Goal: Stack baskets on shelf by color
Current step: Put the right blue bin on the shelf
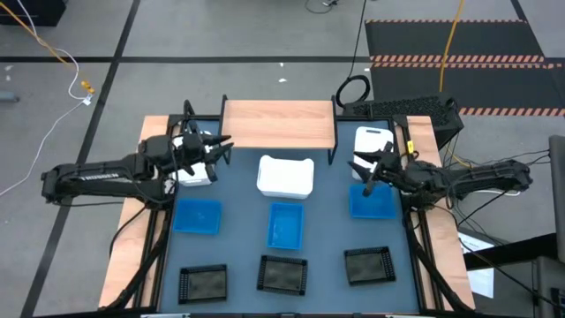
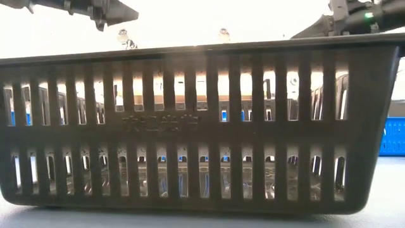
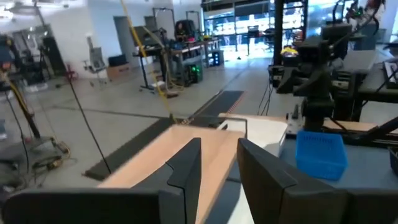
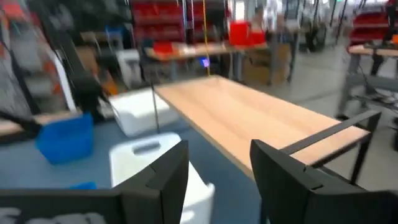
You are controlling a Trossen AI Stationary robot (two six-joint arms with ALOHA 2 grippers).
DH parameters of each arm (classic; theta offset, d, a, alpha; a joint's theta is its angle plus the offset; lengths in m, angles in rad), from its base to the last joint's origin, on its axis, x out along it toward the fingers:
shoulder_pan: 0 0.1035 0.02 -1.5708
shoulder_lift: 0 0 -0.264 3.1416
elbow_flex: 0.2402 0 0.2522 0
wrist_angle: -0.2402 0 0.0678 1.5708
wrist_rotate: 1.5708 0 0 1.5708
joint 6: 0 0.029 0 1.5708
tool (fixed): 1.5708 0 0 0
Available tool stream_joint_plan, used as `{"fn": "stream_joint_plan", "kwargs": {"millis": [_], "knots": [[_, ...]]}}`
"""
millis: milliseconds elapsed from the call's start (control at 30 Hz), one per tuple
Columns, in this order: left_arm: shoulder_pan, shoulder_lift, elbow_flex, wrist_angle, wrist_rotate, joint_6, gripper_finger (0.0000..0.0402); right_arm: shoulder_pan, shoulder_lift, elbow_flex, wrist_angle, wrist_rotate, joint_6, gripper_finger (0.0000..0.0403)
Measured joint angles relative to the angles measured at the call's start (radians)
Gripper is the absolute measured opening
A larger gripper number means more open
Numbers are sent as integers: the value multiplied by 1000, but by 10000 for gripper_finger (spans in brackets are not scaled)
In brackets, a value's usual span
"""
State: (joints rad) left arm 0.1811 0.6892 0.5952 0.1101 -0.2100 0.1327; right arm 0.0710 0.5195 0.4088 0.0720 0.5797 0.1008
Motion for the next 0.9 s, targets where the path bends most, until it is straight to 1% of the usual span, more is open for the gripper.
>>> {"fn": "stream_joint_plan", "kwargs": {"millis": [133, 200, 300, 433, 467, 533, 633, 733, 833, 900], "knots": [[0, 30, 52, -49, -1, 75, 106, -49, 104, 159, -246, -4, 13, 165], [1, 35, 52, -63, -1, 131, 106, -71, 150, 236, -380, -40, 25, 165], [3, 45, 49, -107, -4, 221, 106, -87, 214, 303, -535, -199, 88, 165], [18, 61, 49, -102, -17, 299, 106, -88, 273, 317, -608, -420, 154, 164], [25, 66, 49, -86, -18, 310, 106, -88, 286, 317, -624, -461, 159, 164], [38, 82, 49, -36, -19, 318, 106, -89, 314, 317, -657, -503, 159, 164], [52, 112, 48, 44, -19, 298, 106, -90, 359, 320, -660, -505, 155, 164], [55, 145, 48, 108, -19, 233, 106, -94, 418, 354, -669, -497, 237, 164], [52, 171, 48, 126, -19, 148, 106, -98, 478, 432, -750, -463, 354, 164], [48, 183, 48, 125, -18, 88, 106, -93, 513, 493, -854, -446, 422, 164]]}}
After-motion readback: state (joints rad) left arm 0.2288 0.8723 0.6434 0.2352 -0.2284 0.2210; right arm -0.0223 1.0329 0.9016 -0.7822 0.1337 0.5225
